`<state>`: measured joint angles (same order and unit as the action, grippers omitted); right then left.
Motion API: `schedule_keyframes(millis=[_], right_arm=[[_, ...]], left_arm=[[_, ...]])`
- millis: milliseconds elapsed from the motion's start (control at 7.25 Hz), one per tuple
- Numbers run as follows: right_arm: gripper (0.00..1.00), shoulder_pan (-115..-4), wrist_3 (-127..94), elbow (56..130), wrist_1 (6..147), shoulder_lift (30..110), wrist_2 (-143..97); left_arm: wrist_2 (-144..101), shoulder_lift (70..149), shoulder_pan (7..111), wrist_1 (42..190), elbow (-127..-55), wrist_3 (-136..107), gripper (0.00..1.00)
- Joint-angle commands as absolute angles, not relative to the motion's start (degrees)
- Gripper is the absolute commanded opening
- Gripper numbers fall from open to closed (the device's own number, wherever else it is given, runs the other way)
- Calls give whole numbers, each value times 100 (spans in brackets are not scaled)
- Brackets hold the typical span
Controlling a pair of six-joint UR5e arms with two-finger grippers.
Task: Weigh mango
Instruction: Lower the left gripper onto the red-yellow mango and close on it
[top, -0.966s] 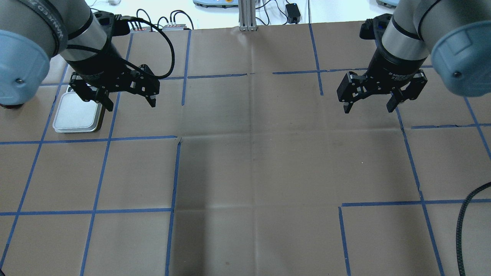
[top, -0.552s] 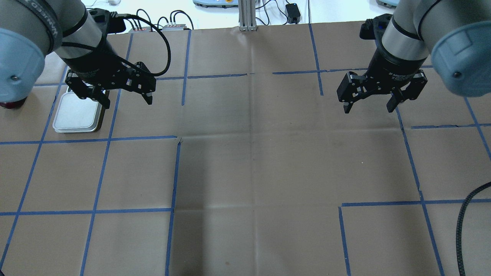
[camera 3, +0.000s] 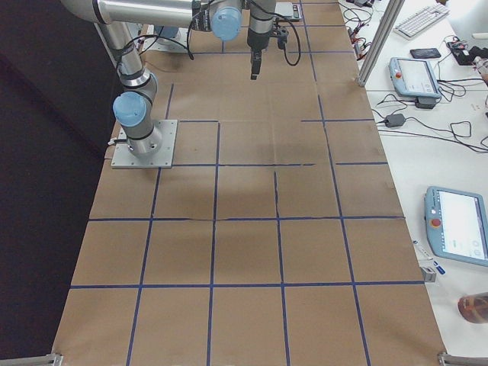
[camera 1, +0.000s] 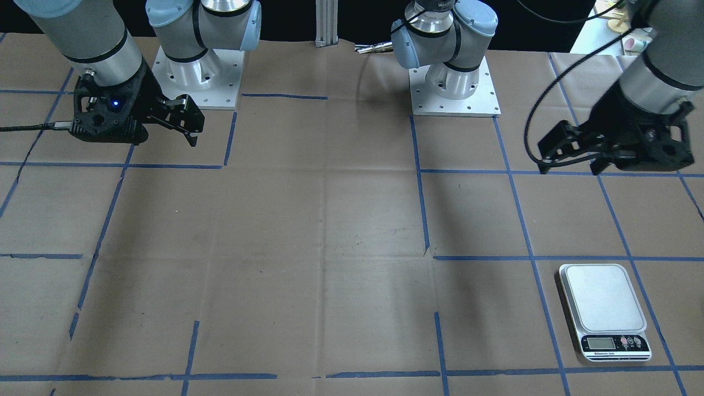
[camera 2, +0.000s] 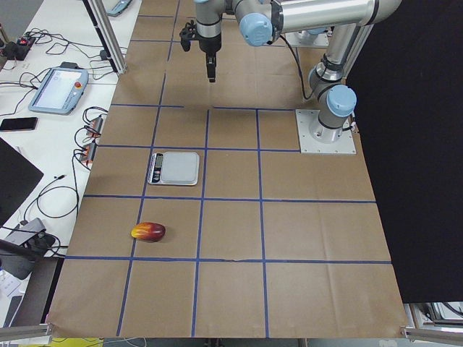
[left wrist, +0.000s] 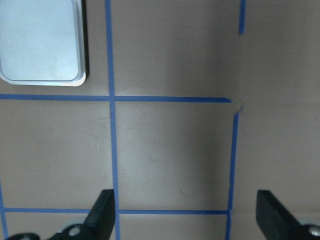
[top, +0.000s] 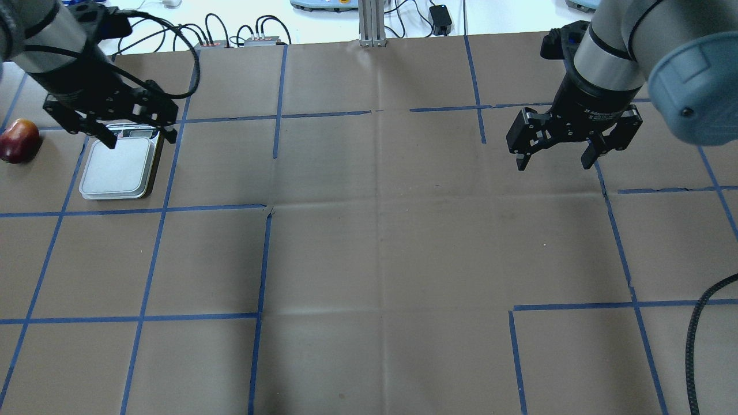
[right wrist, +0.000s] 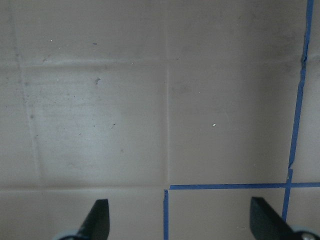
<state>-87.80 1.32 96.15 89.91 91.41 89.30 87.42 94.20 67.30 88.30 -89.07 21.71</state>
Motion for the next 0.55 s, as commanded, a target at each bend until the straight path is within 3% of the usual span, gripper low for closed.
schedule_keyframes(millis=[0,138,414], right_arm=[[100,-8780,132,9615,8991,9141,8930],[100,-8780,132,9615,8991,9141,8930],[100,-8780,132,9615,8991,9141,8930]], left_arm=[[8701,10226,5445,8378,-8502,3633,100],[8719,10857,5119,8211,-7986,4030,100],[8736,12507,4800,8218,-6136,4586,100]])
